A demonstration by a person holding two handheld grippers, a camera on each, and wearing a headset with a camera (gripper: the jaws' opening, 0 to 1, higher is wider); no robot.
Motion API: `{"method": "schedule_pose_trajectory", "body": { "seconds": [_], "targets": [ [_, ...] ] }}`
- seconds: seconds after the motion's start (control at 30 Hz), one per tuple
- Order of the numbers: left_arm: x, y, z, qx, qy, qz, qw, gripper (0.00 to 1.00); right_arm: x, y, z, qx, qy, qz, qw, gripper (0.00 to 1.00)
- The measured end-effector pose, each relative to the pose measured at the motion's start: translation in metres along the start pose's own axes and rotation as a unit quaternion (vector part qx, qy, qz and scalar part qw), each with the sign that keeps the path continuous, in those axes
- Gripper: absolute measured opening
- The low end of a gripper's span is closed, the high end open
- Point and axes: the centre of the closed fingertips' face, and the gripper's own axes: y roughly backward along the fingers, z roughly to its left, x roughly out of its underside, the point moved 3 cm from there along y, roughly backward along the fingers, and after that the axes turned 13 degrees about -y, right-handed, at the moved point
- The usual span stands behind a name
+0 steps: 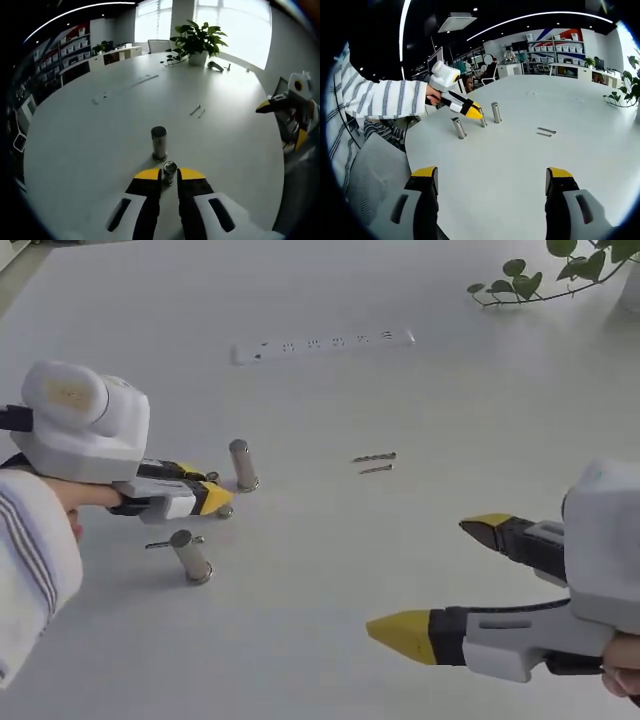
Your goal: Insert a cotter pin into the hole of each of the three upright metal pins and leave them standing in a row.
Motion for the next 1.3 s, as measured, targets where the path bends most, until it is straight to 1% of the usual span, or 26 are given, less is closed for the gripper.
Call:
{"method": "schedule_pose_trajectory", "body": {
  "seconds": [0.07, 0.23, 0.3, 0.37, 0.4, 0.43, 0.57, 0.63, 0.73, 0.83, 0.93, 1.03, 1.13, 1.2, 1.3],
  "targets": [
    [0.001, 0.000, 0.000, -0.001, 0.000, 0.004, 1.0000, 0.06, 0.000, 0.000, 0.000, 0.000, 0.001, 0.001, 1.0000, 0.87],
    [0.000, -0.001, 0.001, -0.002, -0.003, 0.002, 1.0000, 0.06, 0.001, 0.000, -0.001, -0.001, 0.001, 0.004, 1.0000, 0.86],
    [0.001, -0.001, 0.000, 0.005, -0.005, 0.001, 1.0000, 0.06, 0.002, 0.000, -0.001, -0.001, 0.001, 0.005, 1.0000, 0.86],
    [0.001, -0.001, 0.003, -0.003, -0.020, 0.000, 0.9998, 0.06, 0.002, -0.001, -0.001, -0.001, 0.001, 0.005, 1.0000, 0.86],
    [0.001, 0.000, 0.002, -0.005, -0.023, 0.004, 0.9997, 0.05, 0.002, 0.000, -0.001, -0.002, 0.002, 0.006, 1.0000, 0.86],
    [0.001, -0.001, 0.001, -0.009, -0.030, 0.004, 0.9995, 0.05, 0.001, 0.000, 0.000, -0.002, 0.003, 0.005, 1.0000, 0.86],
    [0.000, -0.001, 0.001, -0.018, -0.035, 0.007, 0.9992, 0.05, 0.000, 0.000, 0.000, -0.002, 0.005, 0.005, 1.0000, 0.86],
    [-0.001, -0.001, 0.000, -0.017, -0.034, 0.009, 0.9992, 0.05, -0.001, 0.000, 0.001, -0.002, 0.006, 0.004, 1.0000, 0.86],
    [-0.005, -0.001, -0.003, -0.015, -0.043, 0.009, 0.9989, 0.05, -0.001, 0.001, 0.001, -0.002, 0.008, 0.003, 1.0000, 0.86],
    [-0.008, 0.000, -0.004, -0.015, -0.041, 0.004, 0.9990, 0.05, -0.001, 0.002, 0.001, -0.002, 0.008, 0.002, 1.0000, 0.86],
    [-0.013, 0.001, -0.009, -0.010, -0.037, 0.000, 0.9993, 0.05, -0.001, 0.004, 0.000, 0.000, 0.008, 0.002, 1.0000, 0.85],
    [-0.017, 0.002, -0.013, -0.010, -0.049, -0.002, 0.9988, 0.05, 0.000, 0.004, 0.000, 0.000, 0.008, 0.002, 1.0000, 0.85],
    [-0.023, 0.004, -0.016, -0.010, -0.050, -0.007, 0.9987, 0.05, 0.001, 0.005, 0.000, 0.001, 0.010, 0.003, 0.9999, 0.85],
    [-0.028, 0.005, -0.020, -0.007, -0.049, -0.013, 0.9987, 0.05, 0.001, 0.005, 0.000, 0.001, 0.011, 0.004, 0.9999, 0.85],
    [-0.034, 0.007, -0.028, -0.004, -0.058, -0.018, 0.9982, 0.05, 0.001, 0.006, 0.001, 0.000, 0.013, 0.004, 0.9999, 0.85]
  ]
}}
